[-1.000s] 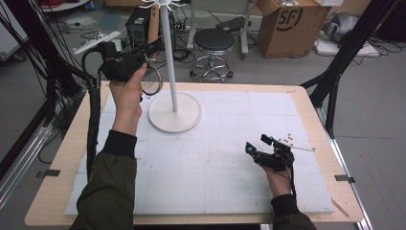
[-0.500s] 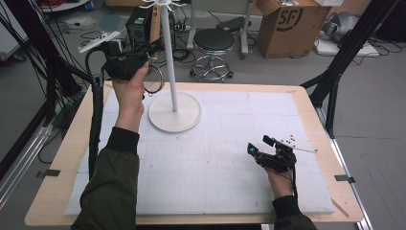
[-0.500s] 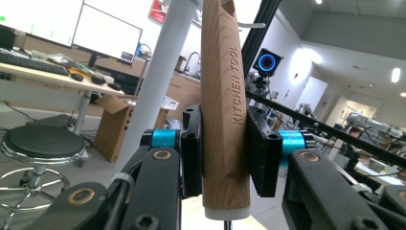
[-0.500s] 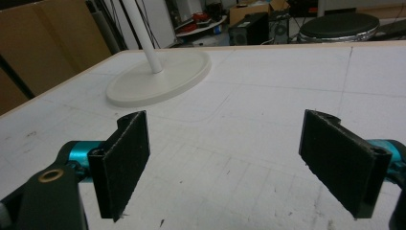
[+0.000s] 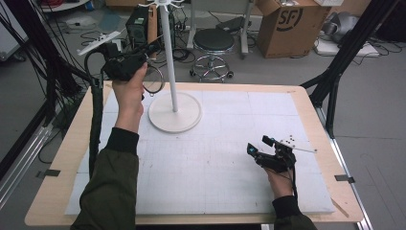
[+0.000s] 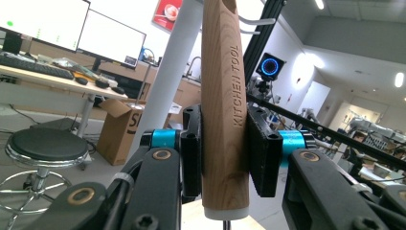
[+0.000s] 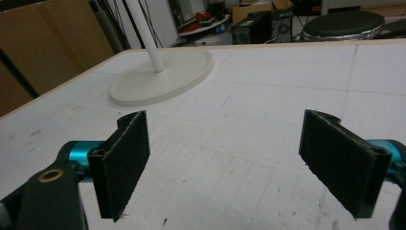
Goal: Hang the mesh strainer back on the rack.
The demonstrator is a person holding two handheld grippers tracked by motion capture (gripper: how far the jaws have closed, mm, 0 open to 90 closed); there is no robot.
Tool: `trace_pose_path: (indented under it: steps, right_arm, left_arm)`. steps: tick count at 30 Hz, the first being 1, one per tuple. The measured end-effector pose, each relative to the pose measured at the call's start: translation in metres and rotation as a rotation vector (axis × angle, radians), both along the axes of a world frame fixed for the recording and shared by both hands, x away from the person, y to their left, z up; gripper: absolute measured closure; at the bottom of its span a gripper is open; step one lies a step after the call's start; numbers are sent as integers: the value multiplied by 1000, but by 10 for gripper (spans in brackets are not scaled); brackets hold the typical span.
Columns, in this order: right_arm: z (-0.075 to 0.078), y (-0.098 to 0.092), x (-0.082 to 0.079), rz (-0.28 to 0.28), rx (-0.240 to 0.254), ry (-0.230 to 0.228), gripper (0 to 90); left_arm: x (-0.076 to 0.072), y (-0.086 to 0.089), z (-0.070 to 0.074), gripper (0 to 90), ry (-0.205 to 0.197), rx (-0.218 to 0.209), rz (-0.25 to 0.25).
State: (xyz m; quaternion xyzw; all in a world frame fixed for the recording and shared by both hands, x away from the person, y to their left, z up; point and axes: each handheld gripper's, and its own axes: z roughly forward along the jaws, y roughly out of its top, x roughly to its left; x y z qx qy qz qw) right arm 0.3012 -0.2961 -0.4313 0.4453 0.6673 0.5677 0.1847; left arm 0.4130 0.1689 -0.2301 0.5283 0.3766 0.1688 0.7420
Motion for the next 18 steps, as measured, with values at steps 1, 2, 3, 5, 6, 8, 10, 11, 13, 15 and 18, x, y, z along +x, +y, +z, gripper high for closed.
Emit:
trace_pose_path:
  steps: [1,2,3,5,6,8,10,11,13,15,18]
  right_arm:
    - [0,0,0,-1,-1,-5,169]
    - [0,0,0,-2,0,-4,169]
    - [0,-1,0,0,1,-4,169]
    - [0,-1,0,-1,0,-3,169]
    - [0,-1,0,1,0,-2,169]
    - [0,-1,0,-1,2,-2,169]
    - [0,-1,0,-1,3,-1,169]
    - [0,-1,0,-1,3,-2,169]
    - [0,-1,0,-2,1,-4,169]
    - [0,-1,0,0,0,-4,169]
    - [0,-1,0,-3,0,-6,169]
  left_arm:
    - [1,0,-1,702,0,-1,-1]
    - [1,-1,-1,702,-2,1,-2]
    - [2,-1,-1,702,-3,2,-2]
    - [3,0,-2,700,-4,-11,-7]
    - [4,0,-2,699,2,-15,-11]
    - [5,2,-2,678,10,-28,-12]
    - [7,3,-2,638,15,-39,-8]
    - [8,4,-2,625,15,-41,-9]
    - [8,5,-2,609,13,-41,-8]
    - [8,6,-1,607,13,-38,-7]
    - [9,6,-1,604,13,-43,-4]
